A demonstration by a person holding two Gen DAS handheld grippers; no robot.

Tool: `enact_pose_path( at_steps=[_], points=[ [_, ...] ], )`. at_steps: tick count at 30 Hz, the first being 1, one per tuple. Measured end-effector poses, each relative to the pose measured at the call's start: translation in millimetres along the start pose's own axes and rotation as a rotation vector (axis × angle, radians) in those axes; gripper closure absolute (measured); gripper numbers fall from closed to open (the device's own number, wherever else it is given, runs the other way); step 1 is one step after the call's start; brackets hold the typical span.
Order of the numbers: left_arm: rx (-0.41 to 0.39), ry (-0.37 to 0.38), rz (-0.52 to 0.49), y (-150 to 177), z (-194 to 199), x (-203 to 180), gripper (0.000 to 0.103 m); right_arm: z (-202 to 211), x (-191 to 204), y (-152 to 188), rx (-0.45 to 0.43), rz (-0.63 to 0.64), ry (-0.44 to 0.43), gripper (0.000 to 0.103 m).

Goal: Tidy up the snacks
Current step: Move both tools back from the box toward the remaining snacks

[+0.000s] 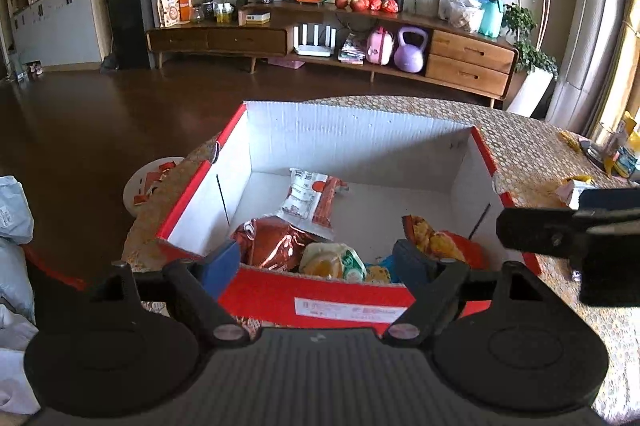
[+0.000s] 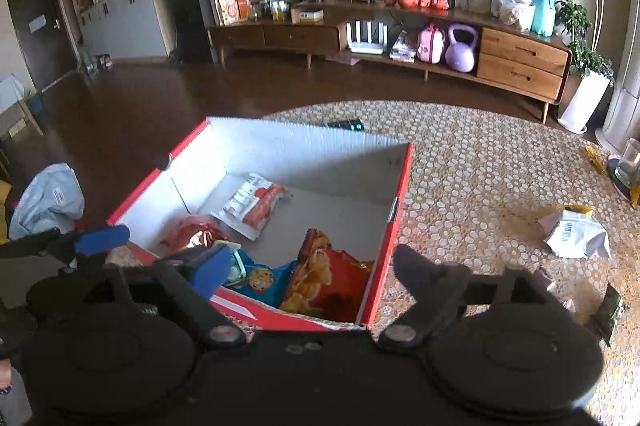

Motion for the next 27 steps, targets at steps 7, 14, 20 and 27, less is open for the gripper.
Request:
enact_pose_path(
  at_steps=[7,14,20,27],
  points=[
    [0.003,0.062,-0.022,3,14,-17,0.019,26,-7,-1,-0.051,-0.001,-0.002,0.003],
    [-0.014,0.141,-0.023,2,34,-47,0.000,69,-33,8,-0.116,-0.012,0.018,0.001],
    [-0.054,0.225,-0.016,-2,50,-81,0.000,102,-78,26,-0.134,-0.025,0.071,0.000],
    [-0.037,0.302,-0.012,-10,58,-135,0.000,135,-142,39,-0.144,-0.064,0.159,0.000]
  ],
)
Point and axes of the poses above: each gripper's, at about its wrist camera, not at the fingertips, and z roughly against the way its jaws point, x to its left, y to its underside, the point moved 10 cm from there along -z, roughly the way its jaws point, and after that the axes turned 14 degrees about -y, right-handed, at the moved point
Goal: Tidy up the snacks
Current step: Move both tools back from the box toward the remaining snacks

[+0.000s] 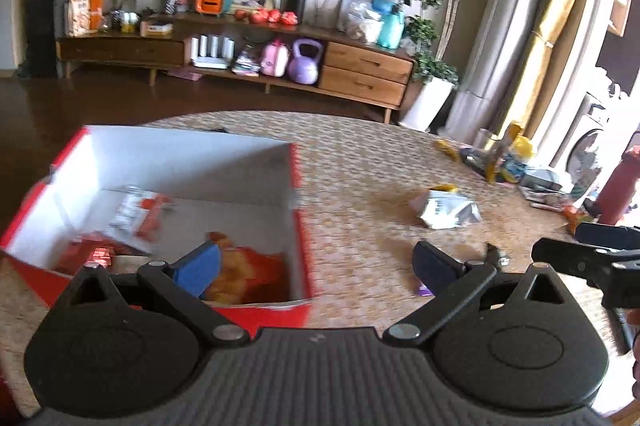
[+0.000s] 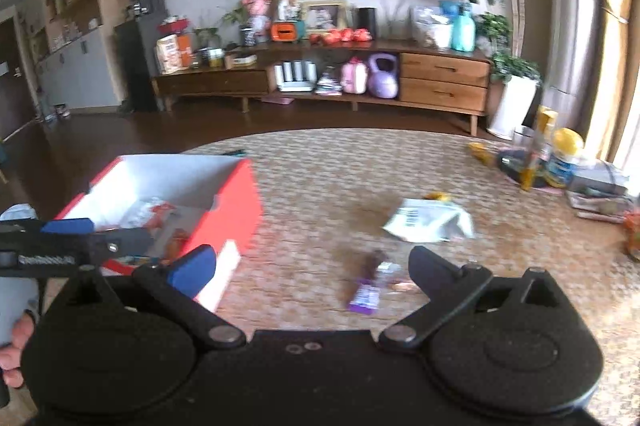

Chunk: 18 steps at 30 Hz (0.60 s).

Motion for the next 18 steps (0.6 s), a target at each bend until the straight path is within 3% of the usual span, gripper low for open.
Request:
enact_pose_path(
  at_steps=[13,18],
  points=[
    [0.040,0.015,-0.149,13,-51,-101,0.000,0,-113,27,0.033,-0.083,0.091,0.003],
    [0.108,0.044,-0.211,19,-85,-131,0.000,-14,-140,46,0.065,-0.122,0.098,0.007]
  ],
)
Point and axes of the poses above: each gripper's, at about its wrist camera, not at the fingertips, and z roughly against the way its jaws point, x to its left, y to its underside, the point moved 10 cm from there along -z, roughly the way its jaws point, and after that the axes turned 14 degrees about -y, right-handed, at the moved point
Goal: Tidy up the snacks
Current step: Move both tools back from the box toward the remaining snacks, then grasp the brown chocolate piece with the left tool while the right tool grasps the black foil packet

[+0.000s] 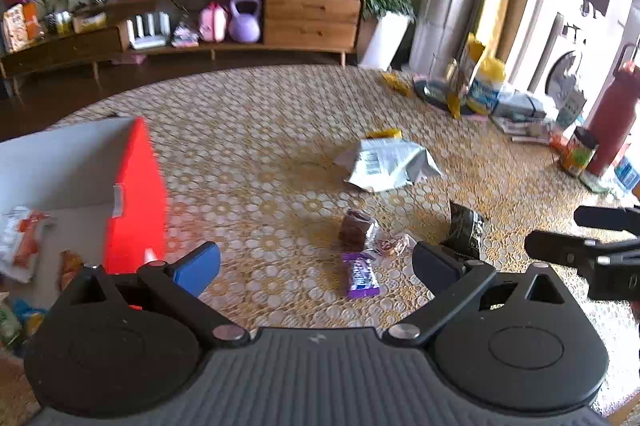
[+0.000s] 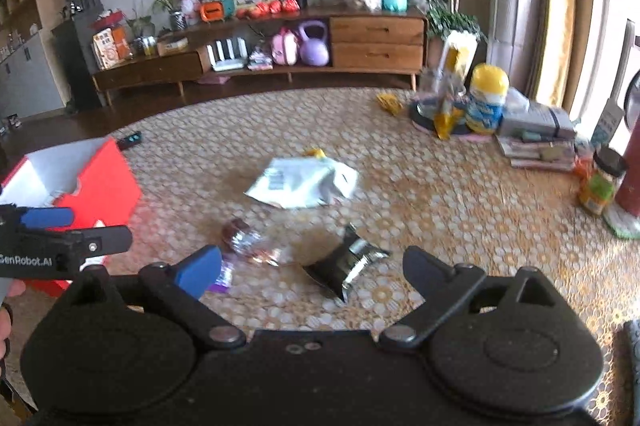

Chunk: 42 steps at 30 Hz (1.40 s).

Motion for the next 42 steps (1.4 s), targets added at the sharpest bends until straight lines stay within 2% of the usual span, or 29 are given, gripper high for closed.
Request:
enact_pose_path(
  at_steps=[6,11,16,26,29,31,35,42],
  points=[
    [0.065,-0.016,-0.016,-8,-40,-15,0.000,-22,-22,10,0.031,-0.054,0.019,0.015],
    [0.106,-0.030,-0.034,-11,-68,-28,0.000,-44,-39,11,0.043,-0.151,0.032,0.023],
    [0.157,-0.014,0.002,-13,-92,-33,0.002,-63,-51,10,0.053,-0.251,0.046,0.029],
    [0.222,0.053,-0.015,-6,-114,-51,0.038,-90,-64,15,0.082,-0.390,0.069,0.050],
    [0.236,0.064,-0.014,-4,-117,-55,0.052,-95,-66,17,0.080,-0.423,0.053,0.057],
    [0.241,0.073,-0.013,-3,-118,-57,0.057,-97,-66,18,0.080,-0.427,0.051,0.060],
    [0.245,0.084,0.005,-3,-118,-59,0.067,-98,-63,16,0.075,-0.412,0.050,0.066],
    [0.224,0.065,0.013,-4,-111,-52,0.070,-93,-58,15,0.055,-0.401,0.039,0.070]
  ],
)
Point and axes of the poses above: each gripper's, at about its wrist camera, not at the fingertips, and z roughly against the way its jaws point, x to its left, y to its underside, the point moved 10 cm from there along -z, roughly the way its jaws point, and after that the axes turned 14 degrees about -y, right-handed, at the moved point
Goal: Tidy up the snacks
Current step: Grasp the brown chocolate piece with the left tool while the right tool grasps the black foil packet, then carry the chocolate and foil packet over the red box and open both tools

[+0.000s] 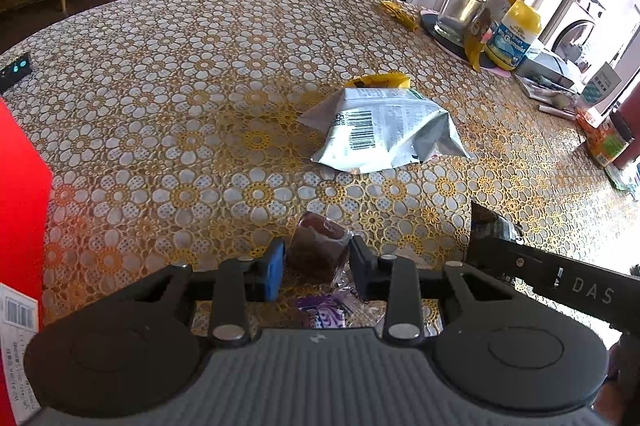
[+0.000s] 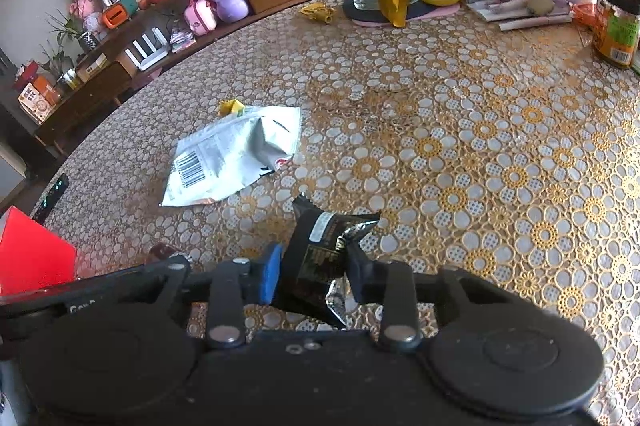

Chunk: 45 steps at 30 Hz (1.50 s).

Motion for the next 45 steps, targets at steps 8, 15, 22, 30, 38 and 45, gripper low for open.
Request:
enact_pose_path(
  at_steps=[8,15,22,30,38,45],
  points=[
    [-0.013,0.005,0.036,0,26,12,0.070,23,17,0,-0.015,0.037,-0.025,0.071],
    [-0.027,0.019,0.057,9,58,21,0.070,53,40,5,-0.029,0.083,-0.041,0.071],
    [-0.039,0.018,0.038,20,95,26,0.070,84,71,11,-0.037,0.149,-0.065,0.071],
    [-0.065,0.016,0.022,31,141,41,0.070,117,111,22,-0.039,0.233,-0.088,0.071],
    [-0.096,0.006,0.021,39,178,63,0.070,139,151,35,-0.040,0.301,-0.121,0.071],
    [-0.105,0.000,0.021,48,203,80,0.070,152,182,48,-0.020,0.324,-0.163,0.071]
  ],
)
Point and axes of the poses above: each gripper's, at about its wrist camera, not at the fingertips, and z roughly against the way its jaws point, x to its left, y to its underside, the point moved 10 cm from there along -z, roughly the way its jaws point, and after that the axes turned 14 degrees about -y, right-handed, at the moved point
